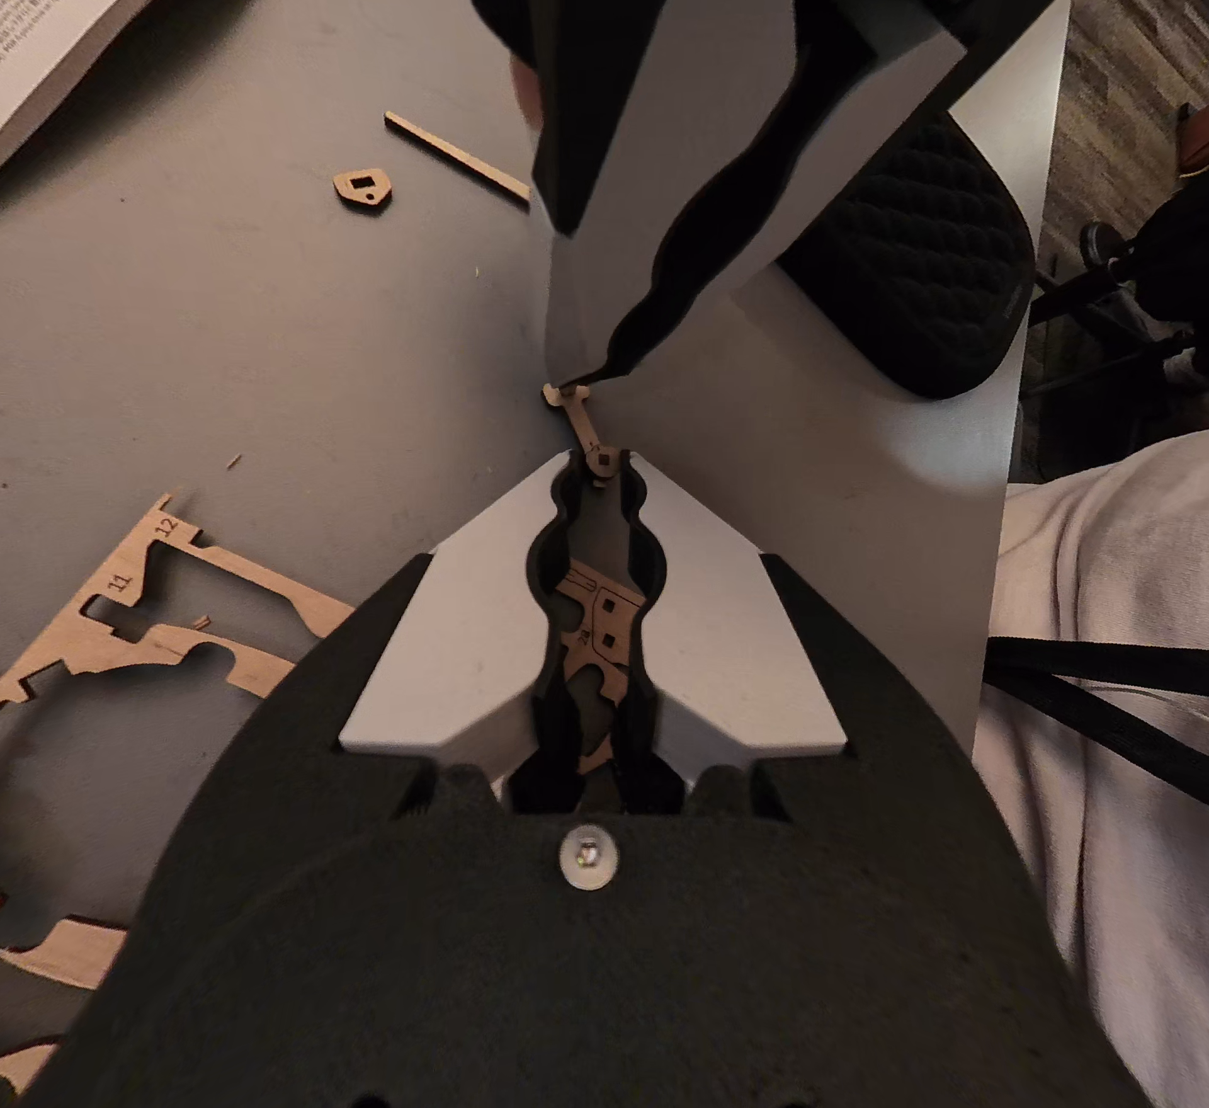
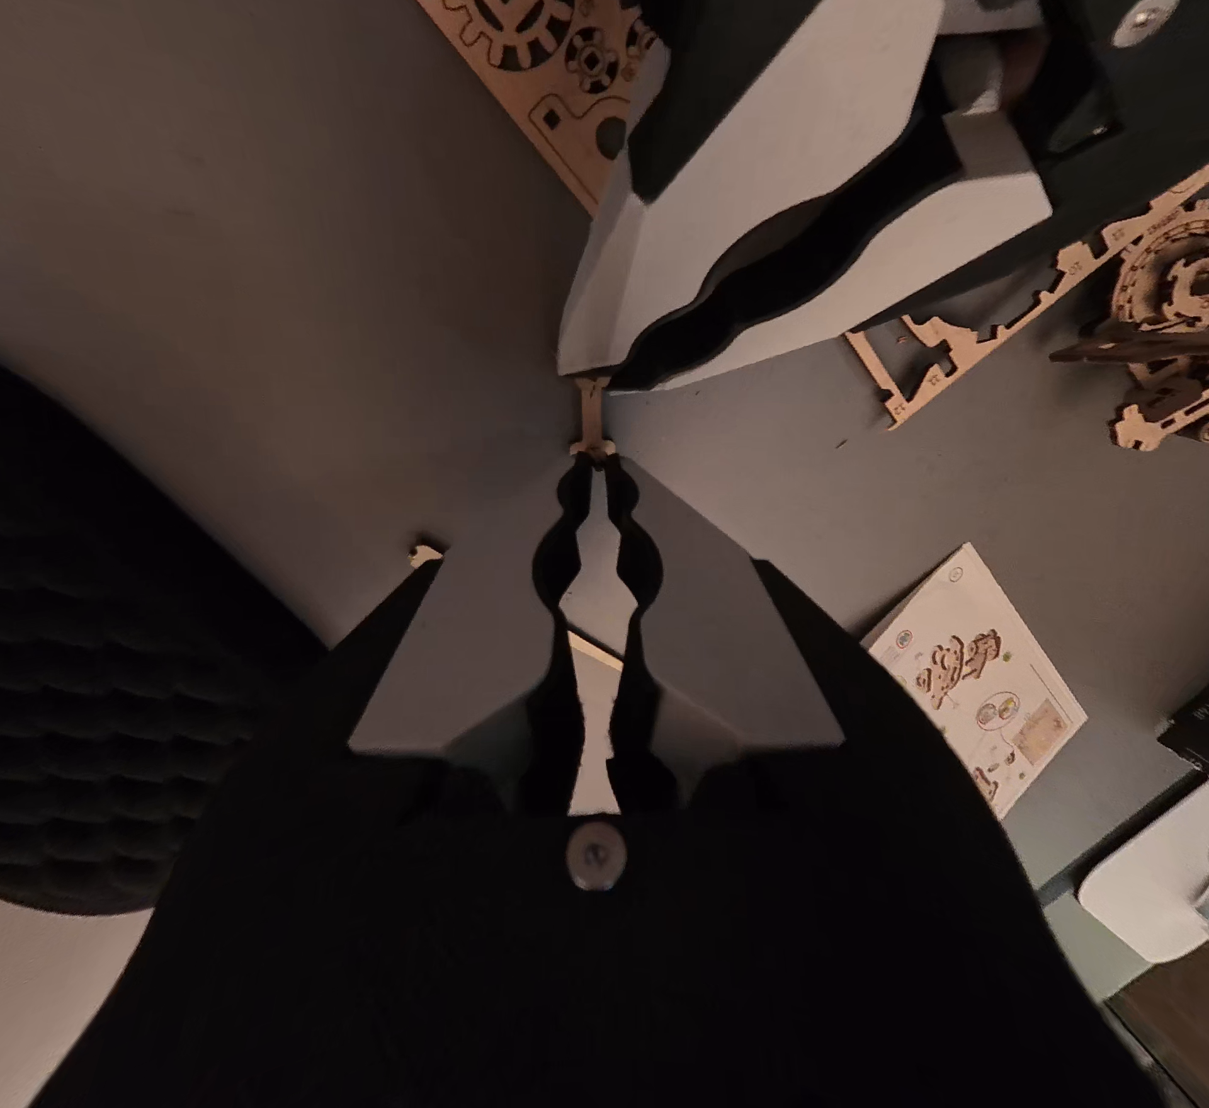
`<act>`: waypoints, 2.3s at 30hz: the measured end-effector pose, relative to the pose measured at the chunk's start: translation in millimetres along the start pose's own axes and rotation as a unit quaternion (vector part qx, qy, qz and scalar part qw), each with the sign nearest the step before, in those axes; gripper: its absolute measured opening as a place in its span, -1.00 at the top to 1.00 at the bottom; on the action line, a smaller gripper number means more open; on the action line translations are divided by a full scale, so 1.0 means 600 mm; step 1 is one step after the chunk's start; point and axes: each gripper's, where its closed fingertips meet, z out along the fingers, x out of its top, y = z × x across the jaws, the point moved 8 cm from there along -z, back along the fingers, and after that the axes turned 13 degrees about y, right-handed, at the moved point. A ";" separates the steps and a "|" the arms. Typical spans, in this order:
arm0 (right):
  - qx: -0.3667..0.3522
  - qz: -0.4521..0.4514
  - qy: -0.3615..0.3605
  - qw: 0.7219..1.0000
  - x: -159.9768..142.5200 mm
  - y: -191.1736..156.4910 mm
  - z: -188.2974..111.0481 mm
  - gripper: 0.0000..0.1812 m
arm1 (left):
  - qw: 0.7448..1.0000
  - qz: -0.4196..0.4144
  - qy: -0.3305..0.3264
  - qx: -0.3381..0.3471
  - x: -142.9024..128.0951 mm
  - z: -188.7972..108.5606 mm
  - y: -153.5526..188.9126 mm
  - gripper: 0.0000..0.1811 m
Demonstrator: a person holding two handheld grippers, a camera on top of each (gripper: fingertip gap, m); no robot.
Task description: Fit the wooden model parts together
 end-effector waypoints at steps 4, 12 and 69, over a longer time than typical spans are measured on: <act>-0.014 -0.004 -0.016 1.000 0.003 -0.004 0.001 0.96 | 1.000 -0.002 0.000 -0.001 0.000 0.000 0.000 0.90; -0.039 -0.023 -0.045 0.998 0.009 -0.012 0.005 0.96 | 1.000 -0.002 0.001 0.000 0.000 0.000 0.000 0.90; -0.003 0.121 -0.036 0.992 0.018 -0.024 0.006 0.97 | 1.000 0.030 -0.005 -0.008 0.001 0.003 0.007 0.89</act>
